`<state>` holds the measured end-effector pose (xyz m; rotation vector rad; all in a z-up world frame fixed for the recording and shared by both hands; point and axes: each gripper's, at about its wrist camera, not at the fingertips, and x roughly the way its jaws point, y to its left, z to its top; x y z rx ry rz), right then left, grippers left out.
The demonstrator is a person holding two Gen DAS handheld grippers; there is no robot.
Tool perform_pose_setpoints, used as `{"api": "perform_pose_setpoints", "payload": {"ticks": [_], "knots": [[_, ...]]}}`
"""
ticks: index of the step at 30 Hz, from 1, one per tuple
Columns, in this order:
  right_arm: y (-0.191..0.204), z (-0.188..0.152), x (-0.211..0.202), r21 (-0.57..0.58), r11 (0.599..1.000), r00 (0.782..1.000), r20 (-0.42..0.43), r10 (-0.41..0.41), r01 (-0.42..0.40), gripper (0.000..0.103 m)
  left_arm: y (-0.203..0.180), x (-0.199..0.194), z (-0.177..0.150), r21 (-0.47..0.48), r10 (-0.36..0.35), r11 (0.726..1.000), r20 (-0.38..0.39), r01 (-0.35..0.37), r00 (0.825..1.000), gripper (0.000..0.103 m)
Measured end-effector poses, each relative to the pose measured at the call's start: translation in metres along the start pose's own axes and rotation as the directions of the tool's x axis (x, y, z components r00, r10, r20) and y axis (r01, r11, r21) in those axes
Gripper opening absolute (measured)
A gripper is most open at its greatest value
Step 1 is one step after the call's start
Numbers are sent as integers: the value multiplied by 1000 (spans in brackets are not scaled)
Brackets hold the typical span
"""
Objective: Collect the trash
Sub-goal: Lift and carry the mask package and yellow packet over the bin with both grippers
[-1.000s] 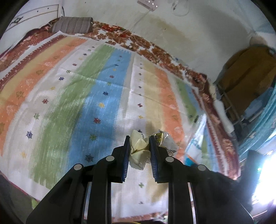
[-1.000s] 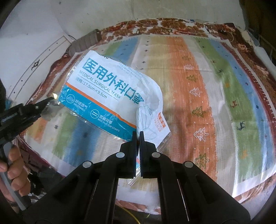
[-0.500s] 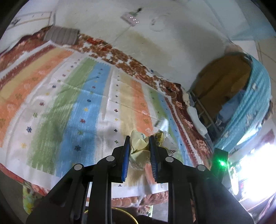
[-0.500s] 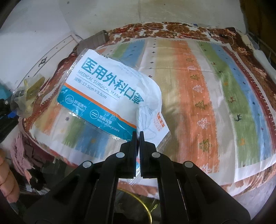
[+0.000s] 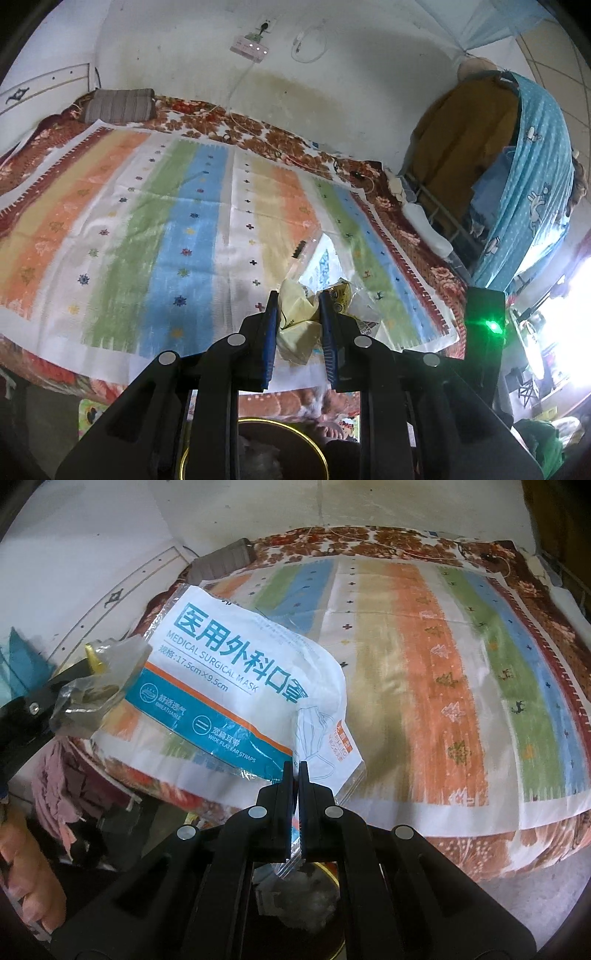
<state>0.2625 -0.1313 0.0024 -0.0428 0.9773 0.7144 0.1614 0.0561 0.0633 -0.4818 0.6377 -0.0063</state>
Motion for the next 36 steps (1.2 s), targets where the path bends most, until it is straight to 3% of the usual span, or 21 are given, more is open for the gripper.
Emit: {"api": "perform_pose_setpoints", "payload": {"ticks": [15, 28, 36], "knots": [[15, -49, -31, -25, 998, 998, 21, 62, -61, 2, 1, -20, -38, 46, 35, 998, -34, -34, 999, 20], [30, -108, -28, -29, 996, 995, -48, 82, -84, 2, 6, -25, -87, 33, 31, 999, -109, -27, 994, 20], [36, -136, -25, -24, 997, 994, -83, 72, -74, 2, 5, -21, -115, 37, 66, 997, -170, -60, 983, 20]]}}
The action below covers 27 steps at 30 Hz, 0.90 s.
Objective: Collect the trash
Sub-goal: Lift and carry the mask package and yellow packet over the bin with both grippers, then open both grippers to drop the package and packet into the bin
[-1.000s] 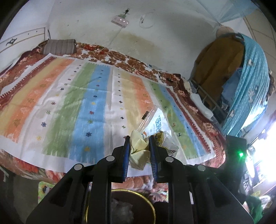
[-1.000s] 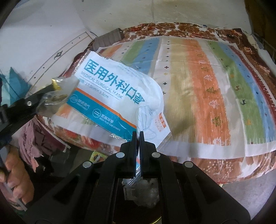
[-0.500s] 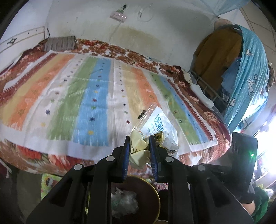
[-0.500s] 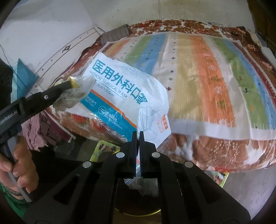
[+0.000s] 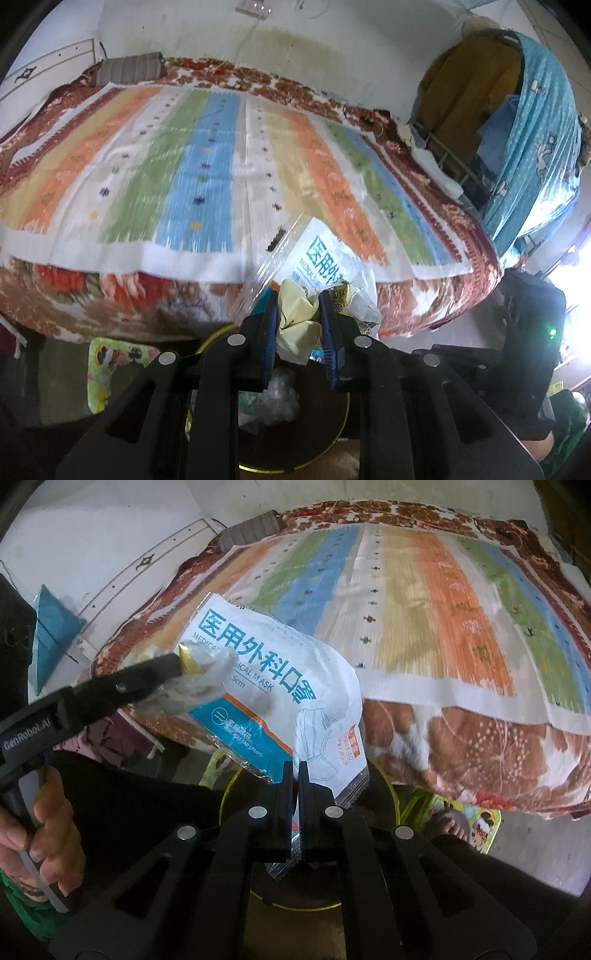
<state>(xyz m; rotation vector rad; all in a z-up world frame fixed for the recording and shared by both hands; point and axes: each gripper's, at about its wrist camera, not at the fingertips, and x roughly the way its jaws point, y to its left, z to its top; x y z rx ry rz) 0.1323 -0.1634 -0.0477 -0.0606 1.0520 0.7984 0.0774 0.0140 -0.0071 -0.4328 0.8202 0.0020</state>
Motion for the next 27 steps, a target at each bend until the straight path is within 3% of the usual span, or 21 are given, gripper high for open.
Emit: {"api": "perform_pose_setpoints", "payload": {"ticks": [14, 20, 27], "knots": [[-1, -37, 36, 15, 998, 989, -136, -63, 66, 2, 14, 42, -32, -94, 85, 990, -172, -102, 981, 20], [-13, -47, 58, 78, 993, 971, -231, -66, 86, 2, 24, 68, -45, -145, 105, 978, -283, -150, 953, 21], [-22, -49, 85, 106, 986, 953, -288, -93, 128, 2, 32, 87, -51, -151, 167, 962, -325, -226, 931, 22]]}}
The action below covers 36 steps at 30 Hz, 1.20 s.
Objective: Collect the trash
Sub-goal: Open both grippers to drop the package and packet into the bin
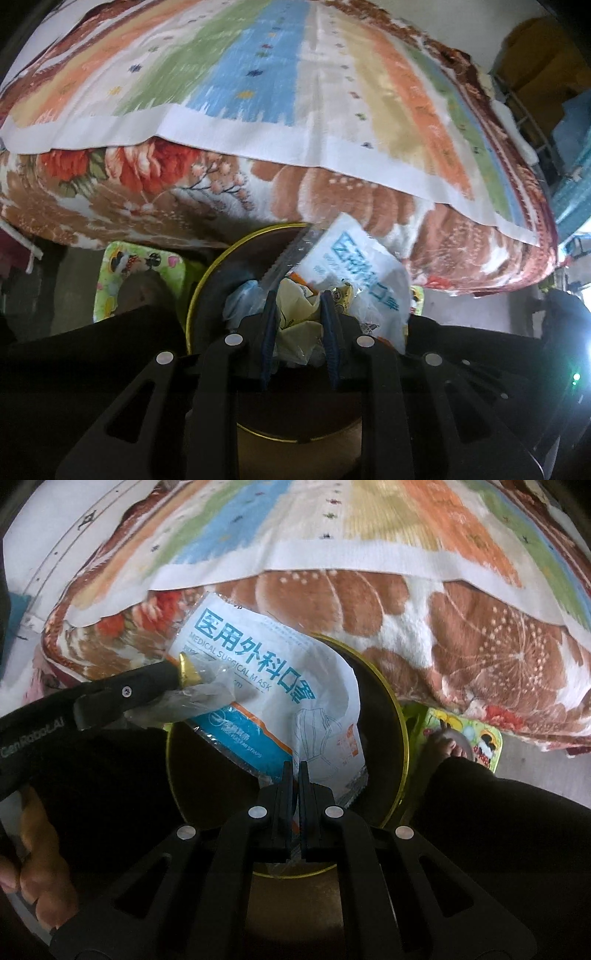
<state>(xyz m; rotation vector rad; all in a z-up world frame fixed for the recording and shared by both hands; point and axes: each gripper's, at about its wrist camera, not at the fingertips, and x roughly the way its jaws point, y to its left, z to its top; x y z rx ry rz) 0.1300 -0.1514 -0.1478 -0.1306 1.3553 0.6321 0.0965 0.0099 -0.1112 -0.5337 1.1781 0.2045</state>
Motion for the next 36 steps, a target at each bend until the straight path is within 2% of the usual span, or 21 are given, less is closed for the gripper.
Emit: {"api": "perform_pose_setpoints", "payload": {"ticks": [5, 7, 11, 16, 20, 22, 25, 28, 36], "knots": [[-7, 8, 15, 49, 999, 999, -30, 18, -17, 3, 10, 16, 7, -64, -13, 998, -36, 10, 999, 22], [-8, 11, 26, 56, 998, 999, -53, 6, -3, 10, 11, 22, 9, -77, -11, 997, -47, 7, 999, 22], [-4, 13, 40, 43, 999, 997, -75, -14, 17, 10, 14, 36, 10, -118, -12, 993, -81, 2, 997, 22], [-11, 17, 52, 68, 997, 995, -95, -14, 20, 11, 18, 41, 13, -139, 1, 990, -88, -13, 996, 22], [-22, 22, 59, 121, 993, 996, -93, 6, 6, 23, 26, 48, 16, -191, -14, 982, -98, -5, 995, 26], [-23, 26, 64, 135, 991, 995, -93, 23, -10, 28, 27, 52, 19, -204, -26, 979, -94, 6, 995, 35], [-25, 28, 70, 176, 983, 995, -80, 62, -47, 38, 30, 55, 24, -229, -34, 973, -78, 15, 996, 39], [-26, 29, 67, 167, 985, 996, -71, 47, -34, 45, 35, 53, 26, -252, -44, 967, -71, 24, 997, 42], [-24, 29, 33, 151, 988, 999, 8, 38, -39, 55, 35, 25, 30, -231, -71, 971, -17, 66, 997, 47]]}}
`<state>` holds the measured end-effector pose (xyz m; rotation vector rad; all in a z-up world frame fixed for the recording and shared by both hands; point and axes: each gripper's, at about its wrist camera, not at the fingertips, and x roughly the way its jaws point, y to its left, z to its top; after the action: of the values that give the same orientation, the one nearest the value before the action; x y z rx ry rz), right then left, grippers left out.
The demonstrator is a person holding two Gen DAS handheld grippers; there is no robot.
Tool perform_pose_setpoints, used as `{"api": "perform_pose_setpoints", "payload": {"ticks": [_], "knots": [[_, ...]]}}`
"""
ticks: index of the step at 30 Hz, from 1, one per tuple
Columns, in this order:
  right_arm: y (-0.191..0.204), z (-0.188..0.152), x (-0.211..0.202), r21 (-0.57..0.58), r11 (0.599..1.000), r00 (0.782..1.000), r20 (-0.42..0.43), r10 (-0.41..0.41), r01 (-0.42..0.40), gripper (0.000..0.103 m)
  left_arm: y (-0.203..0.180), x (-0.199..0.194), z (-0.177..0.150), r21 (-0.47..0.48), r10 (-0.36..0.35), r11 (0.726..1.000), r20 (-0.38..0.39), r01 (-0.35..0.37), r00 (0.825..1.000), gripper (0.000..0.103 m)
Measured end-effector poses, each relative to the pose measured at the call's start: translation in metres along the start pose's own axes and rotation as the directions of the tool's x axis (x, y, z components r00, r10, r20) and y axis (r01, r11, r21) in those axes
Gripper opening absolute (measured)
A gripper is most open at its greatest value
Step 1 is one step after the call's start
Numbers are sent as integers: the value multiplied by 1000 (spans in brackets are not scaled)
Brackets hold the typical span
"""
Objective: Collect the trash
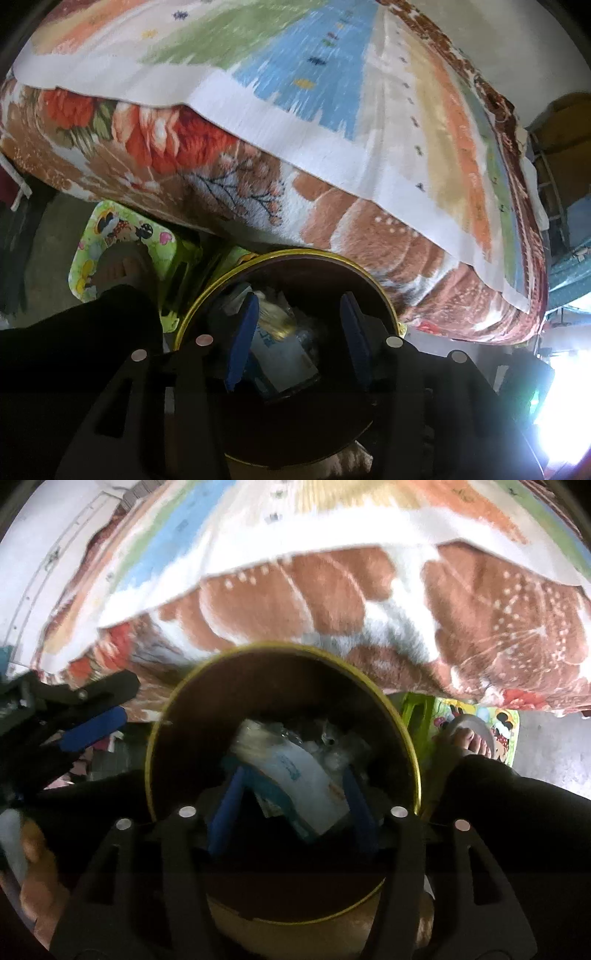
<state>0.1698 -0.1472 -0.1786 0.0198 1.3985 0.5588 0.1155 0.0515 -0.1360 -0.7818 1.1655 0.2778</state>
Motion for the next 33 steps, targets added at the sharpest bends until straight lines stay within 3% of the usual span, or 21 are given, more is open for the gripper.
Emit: {"api": "perform_pose_setpoints", "payload": {"ticks": [5, 6, 9, 13, 15, 20, 22, 25, 27, 29, 33], "knots": [[6, -4, -40, -65, 998, 995, 103, -2, 9, 60, -6, -38, -1, 64, -107, 992, 43, 105, 993, 51], [6, -5, -47, -76, 997, 993, 115, 7, 2, 61, -9, -45, -1, 89, -112, 990, 56, 107, 992, 56], [7, -9, -73, -129, 991, 985, 170, 4, 18, 64, -30, -72, -13, 247, -161, 959, 60, 142, 985, 61], [13, -20, -107, -198, 979, 972, 236, 8, 40, 70, -51, -99, -47, 452, -98, 892, 156, 17, 983, 69], [11, -28, -120, -222, 975, 969, 245, 34, 22, 72, -51, -105, -60, 496, -88, 868, 172, -9, 981, 71], [0, -55, -146, -240, 971, 957, 282, 68, 2, 80, -35, -119, -85, 543, -68, 838, 194, -50, 979, 81], [2, -68, -153, -264, 964, 951, 304, 66, 18, 89, -25, -123, -91, 529, -87, 848, 184, -24, 979, 92], [1, -84, -160, -284, 959, 943, 323, 81, 15, 94, -11, -132, -103, 500, -149, 865, 202, 28, 968, 97], [1, -94, -164, -292, 956, 933, 353, 74, 34, 94, -5, -133, -108, 485, -125, 875, 229, -1, 965, 97], [2, -101, -164, -301, 953, 928, 362, 85, 31, 94, 4, -132, -107, 439, -141, 898, 214, 33, 967, 97], [8, -104, -161, -326, 945, 928, 360, 91, 34, 94, -3, -129, -111, 474, -123, 881, 230, -1, 965, 97]]}}
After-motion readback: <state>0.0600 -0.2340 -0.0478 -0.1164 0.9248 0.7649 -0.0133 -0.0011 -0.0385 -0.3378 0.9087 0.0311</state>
